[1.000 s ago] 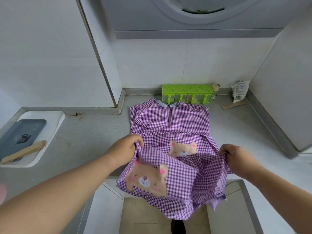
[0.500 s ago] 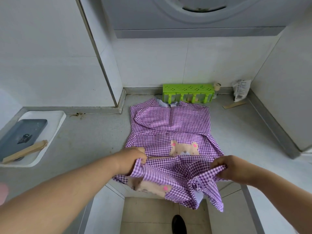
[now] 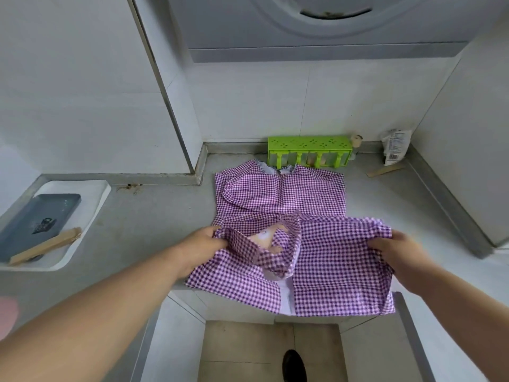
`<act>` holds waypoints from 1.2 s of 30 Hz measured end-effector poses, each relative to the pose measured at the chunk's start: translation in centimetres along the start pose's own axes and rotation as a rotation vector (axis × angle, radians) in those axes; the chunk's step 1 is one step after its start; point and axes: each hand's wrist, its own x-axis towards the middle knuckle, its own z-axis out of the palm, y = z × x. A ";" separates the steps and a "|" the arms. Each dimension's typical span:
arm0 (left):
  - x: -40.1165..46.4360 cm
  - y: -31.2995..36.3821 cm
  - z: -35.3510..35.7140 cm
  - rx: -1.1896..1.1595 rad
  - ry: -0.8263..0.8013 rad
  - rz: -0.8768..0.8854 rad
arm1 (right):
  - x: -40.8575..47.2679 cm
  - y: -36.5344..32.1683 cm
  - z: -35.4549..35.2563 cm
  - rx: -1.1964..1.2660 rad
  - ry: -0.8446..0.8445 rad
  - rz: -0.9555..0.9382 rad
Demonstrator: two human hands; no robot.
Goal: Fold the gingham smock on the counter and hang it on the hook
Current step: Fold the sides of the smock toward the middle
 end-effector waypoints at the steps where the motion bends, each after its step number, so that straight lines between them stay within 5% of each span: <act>1: 0.0 -0.2 0.0 0.061 -0.025 -0.027 | -0.2 0.0 0.3 -0.022 -0.003 0.002; 6: -0.6 -0.4 0.7 0.347 -0.192 0.033 | -1.1 0.0 1.4 -0.148 -0.065 0.004; 10: -0.4 -0.7 1.3 0.481 -0.117 0.122 | -1.9 -0.1 2.1 -0.133 -0.112 -0.012; 21: 0.5 0.3 0.0 -0.204 0.038 0.118 | -1.7 0.7 1.7 -0.103 -0.068 0.035; 36: 7.9 5.6 -5.0 -0.330 0.097 0.177 | 8.5 -6.4 1.5 0.157 -0.027 -0.084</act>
